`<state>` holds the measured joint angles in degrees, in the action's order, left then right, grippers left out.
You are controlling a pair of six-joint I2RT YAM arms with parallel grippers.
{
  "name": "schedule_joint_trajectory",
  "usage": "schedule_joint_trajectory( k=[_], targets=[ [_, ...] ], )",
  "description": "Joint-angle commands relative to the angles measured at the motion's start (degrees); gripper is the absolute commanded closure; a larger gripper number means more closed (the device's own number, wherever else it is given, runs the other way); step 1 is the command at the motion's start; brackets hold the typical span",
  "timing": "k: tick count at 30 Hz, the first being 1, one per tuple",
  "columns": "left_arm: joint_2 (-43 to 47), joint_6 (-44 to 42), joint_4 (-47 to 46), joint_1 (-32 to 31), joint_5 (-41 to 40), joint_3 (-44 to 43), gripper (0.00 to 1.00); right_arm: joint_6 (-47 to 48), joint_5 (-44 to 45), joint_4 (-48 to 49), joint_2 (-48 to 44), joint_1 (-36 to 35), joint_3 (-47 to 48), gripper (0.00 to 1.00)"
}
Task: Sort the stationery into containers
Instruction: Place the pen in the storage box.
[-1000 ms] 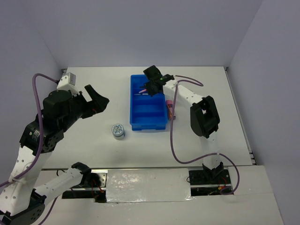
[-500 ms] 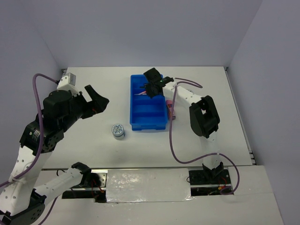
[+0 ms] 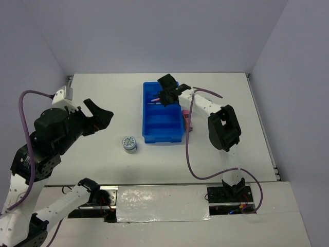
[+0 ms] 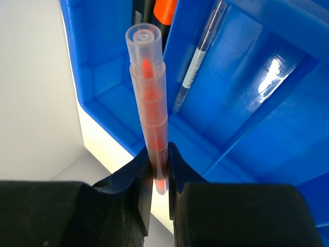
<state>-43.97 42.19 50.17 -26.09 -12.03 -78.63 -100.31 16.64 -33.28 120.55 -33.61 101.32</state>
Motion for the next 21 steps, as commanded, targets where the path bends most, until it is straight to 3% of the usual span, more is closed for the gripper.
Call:
schedule_joint_trajectory(
  k=[1,21],
  targets=[
    [0.02,-0.8,-0.78,-0.02,-1.15,0.23,0.01,-3.04,2.78,-1.53,-0.23,0.21,2.13,0.94],
    [0.28,-4.14,-0.25,-0.02,-1.33,-0.56,0.01,-9.11,3.92,0.14,1.88,-1.99,0.38,0.89]
  ],
)
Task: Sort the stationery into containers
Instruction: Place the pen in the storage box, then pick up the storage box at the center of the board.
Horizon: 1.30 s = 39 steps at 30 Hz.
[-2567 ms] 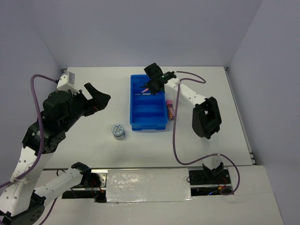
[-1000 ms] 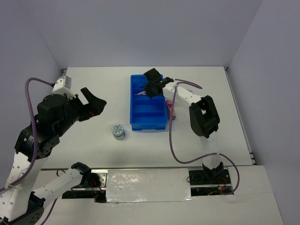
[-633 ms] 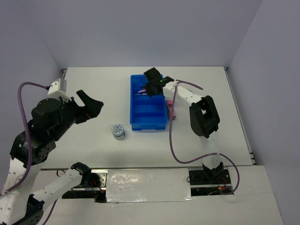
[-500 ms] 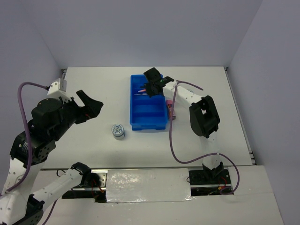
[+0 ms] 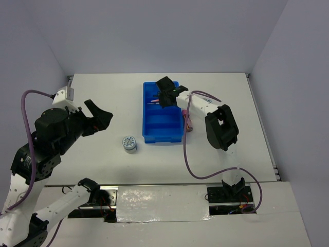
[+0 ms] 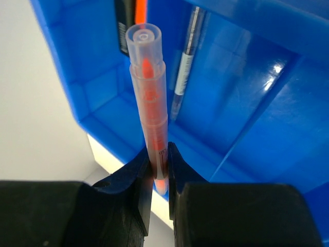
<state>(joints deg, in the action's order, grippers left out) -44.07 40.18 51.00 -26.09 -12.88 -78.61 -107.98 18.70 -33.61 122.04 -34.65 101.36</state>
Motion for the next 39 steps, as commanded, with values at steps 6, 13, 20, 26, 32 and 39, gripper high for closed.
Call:
schedule_joint_trajectory(
  k=[6,13,20,26,32,39],
  targets=[
    [0.22,-3.01,-1.26,-0.02,-0.21,-0.76,0.01,-1.62,2.13,2.49,0.13,-1.12,-1.78,0.85],
    [0.39,-3.71,-1.43,-0.02,-0.56,-0.76,0.01,-1.7,1.61,3.19,-0.4,-1.12,-1.87,0.67],
    [0.57,-4.76,-1.61,-0.02,-1.27,-0.76,0.01,2.4,1.69,4.86,-1.18,-1.12,-1.35,0.6],
    [-3.28,-3.8,1.81,-0.02,-3.28,-1.46,0.01,25.81,5.99,9.34,-6.26,-1.12,7.09,0.41],
    [-12.41,-3.97,7.52,-0.02,-3.38,-2.25,0.01,62.07,-0.25,7.44,-17.35,1.52,9.2,0.0],
    [-24.64,-5.55,4.03,-0.1,2.77,5.82,0.01,74.4,-2.4,-13.58,-32.72,9.4,-3.05,0.0]
  ],
)
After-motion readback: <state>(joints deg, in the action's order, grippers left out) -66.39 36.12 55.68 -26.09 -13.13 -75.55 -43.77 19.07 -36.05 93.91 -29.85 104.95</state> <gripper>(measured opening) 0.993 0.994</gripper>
